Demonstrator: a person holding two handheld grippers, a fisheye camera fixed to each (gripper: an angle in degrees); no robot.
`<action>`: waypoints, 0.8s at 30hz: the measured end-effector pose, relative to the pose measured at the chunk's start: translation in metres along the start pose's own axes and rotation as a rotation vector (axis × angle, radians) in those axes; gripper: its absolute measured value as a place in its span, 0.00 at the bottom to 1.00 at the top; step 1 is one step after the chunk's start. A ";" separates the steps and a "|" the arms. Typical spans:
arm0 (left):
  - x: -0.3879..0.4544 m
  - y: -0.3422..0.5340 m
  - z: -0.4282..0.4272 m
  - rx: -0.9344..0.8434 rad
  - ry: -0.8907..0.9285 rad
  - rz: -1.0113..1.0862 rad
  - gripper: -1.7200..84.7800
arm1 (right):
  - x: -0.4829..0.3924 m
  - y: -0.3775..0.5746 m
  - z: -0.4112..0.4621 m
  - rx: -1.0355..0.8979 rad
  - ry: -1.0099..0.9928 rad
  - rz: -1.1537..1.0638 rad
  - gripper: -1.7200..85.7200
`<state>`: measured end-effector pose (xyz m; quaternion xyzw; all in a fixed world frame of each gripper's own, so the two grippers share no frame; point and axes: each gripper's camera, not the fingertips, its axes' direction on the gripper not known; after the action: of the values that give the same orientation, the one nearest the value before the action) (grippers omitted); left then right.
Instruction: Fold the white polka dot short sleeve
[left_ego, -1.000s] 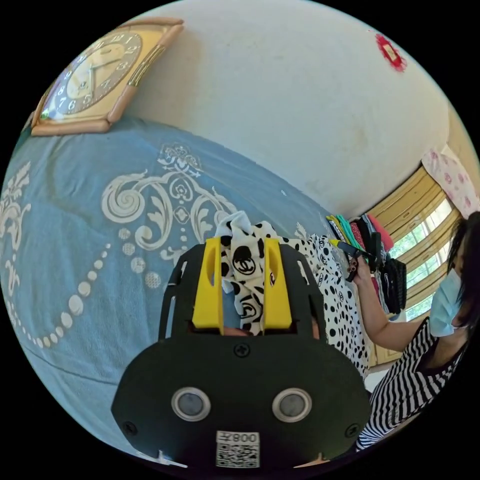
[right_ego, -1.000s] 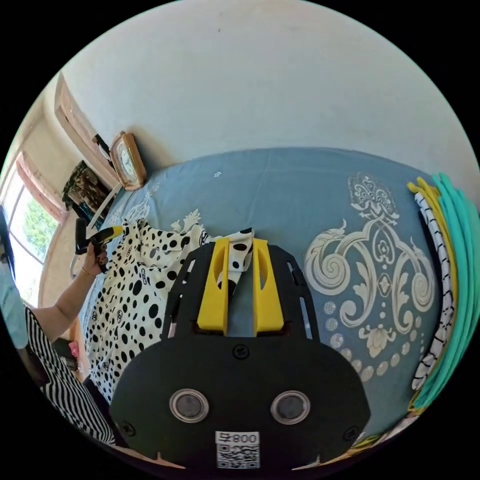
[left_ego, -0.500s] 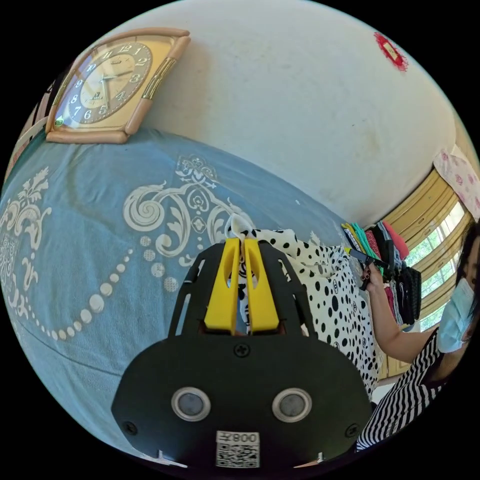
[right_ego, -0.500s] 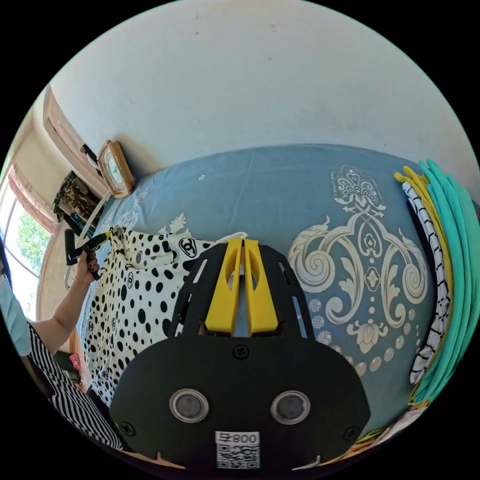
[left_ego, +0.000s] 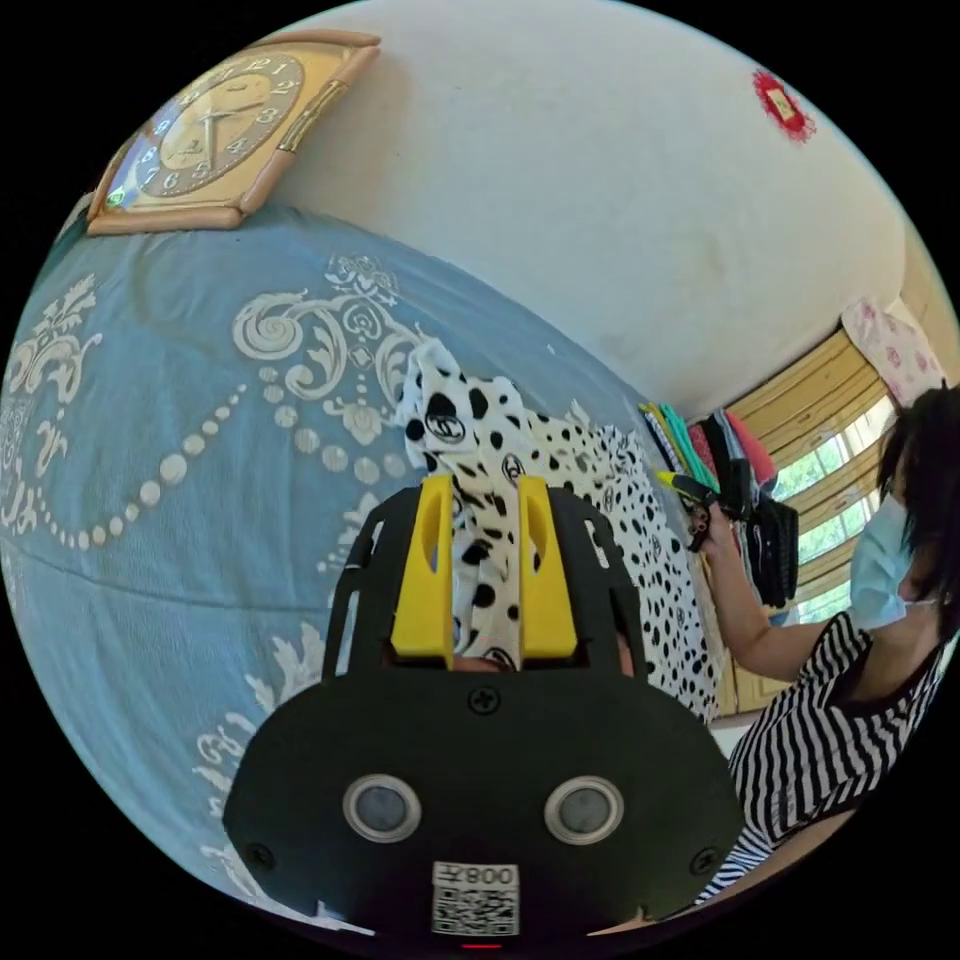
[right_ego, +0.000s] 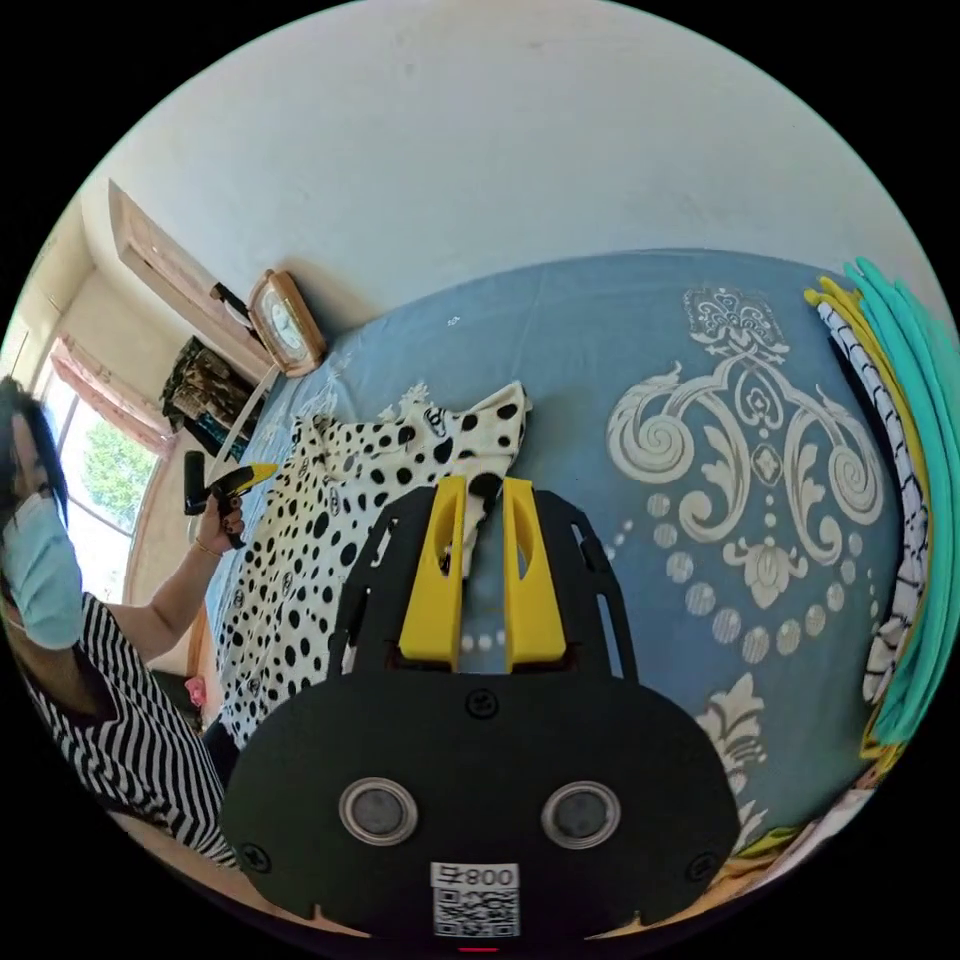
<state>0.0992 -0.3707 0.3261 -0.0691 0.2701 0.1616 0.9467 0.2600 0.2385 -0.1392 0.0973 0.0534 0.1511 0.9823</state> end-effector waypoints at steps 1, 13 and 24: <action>0.007 0.004 0.007 -0.036 -0.024 0.019 0.12 | -0.002 0.005 0.002 -0.019 -0.005 -0.003 0.10; 0.033 0.024 0.037 -0.036 -0.102 -0.009 0.06 | -0.026 0.007 0.019 -0.074 0.075 -0.037 0.05; 0.106 0.020 0.065 0.060 0.014 0.189 0.09 | -0.103 -0.031 0.030 -0.023 0.184 -0.250 0.03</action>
<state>0.2090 -0.3090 0.3241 -0.0162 0.2869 0.2416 0.9269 0.1751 0.1721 -0.1083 0.0642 0.1533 0.0364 0.9854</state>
